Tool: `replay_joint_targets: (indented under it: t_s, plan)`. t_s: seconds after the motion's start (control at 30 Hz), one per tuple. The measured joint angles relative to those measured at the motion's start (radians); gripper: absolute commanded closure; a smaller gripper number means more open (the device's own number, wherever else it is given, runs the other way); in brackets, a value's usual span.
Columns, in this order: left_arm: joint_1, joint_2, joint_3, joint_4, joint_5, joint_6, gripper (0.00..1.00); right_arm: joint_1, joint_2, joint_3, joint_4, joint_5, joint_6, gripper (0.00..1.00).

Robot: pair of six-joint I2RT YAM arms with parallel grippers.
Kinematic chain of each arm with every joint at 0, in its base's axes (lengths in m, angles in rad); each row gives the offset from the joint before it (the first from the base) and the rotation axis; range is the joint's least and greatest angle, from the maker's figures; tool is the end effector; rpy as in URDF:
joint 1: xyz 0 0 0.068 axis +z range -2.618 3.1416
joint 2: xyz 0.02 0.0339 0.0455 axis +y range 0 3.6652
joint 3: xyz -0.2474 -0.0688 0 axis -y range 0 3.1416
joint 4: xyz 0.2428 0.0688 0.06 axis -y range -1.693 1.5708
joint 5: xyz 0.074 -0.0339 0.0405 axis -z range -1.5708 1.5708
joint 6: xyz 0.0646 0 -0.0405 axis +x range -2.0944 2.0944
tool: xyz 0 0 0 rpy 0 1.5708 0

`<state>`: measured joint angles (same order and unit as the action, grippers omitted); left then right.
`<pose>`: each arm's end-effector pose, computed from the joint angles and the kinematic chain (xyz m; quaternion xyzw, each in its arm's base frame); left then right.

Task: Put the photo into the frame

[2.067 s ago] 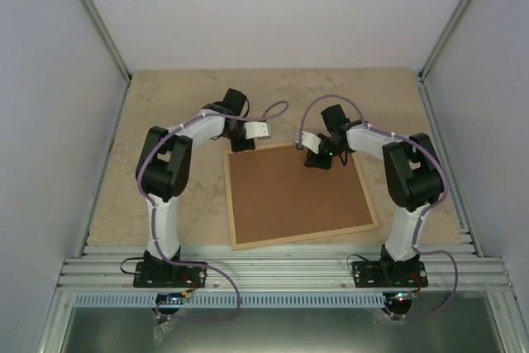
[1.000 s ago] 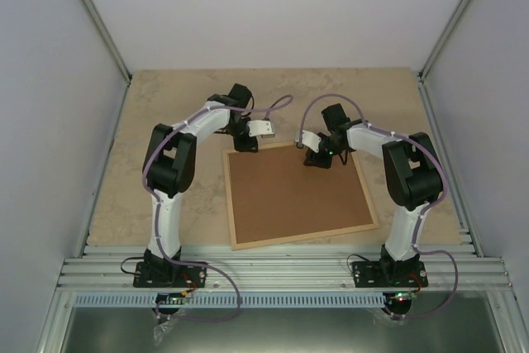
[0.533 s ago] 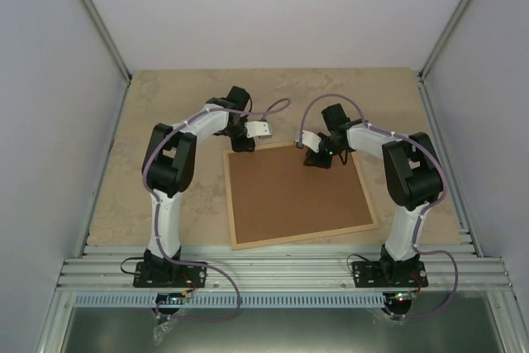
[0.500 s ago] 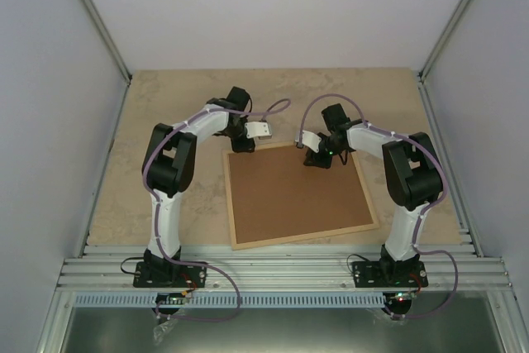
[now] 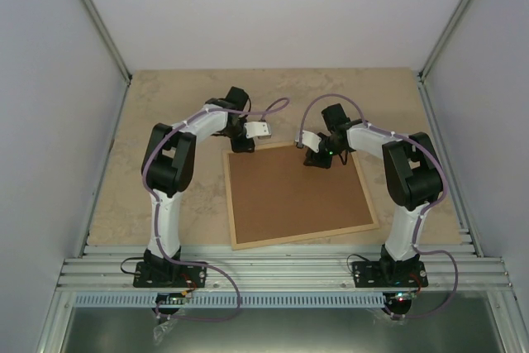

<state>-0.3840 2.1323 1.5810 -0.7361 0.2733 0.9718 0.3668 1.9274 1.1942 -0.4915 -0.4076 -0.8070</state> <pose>0.3904 -0.1765 0.1161 0.6301 0.7518 -0.0885 0.1730 0.3382 0.1574 0.1020 -0.5632 0.7840 0.1577 0.2081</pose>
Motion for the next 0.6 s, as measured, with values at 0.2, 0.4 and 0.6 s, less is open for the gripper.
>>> replay_joint_targets:
  t_s: [0.2, 0.4, 0.6]
  plan:
    - [0.0, 0.0, 0.001, -0.006, 0.009, -0.001, 0.62, 0.0, 0.001, 0.0, 0.0, -0.001, 0.0, 0.66]
    - [0.0, 0.0, 0.012, -0.008, 0.013, -0.005, 0.65, 0.0, 0.001, 0.0, 0.0, -0.002, 0.0, 0.67]
    - [0.0, 0.0, 0.029, -0.008, 0.016, -0.008, 0.66, 0.0, 0.001, 0.0, 0.0, -0.002, 0.0, 0.67]
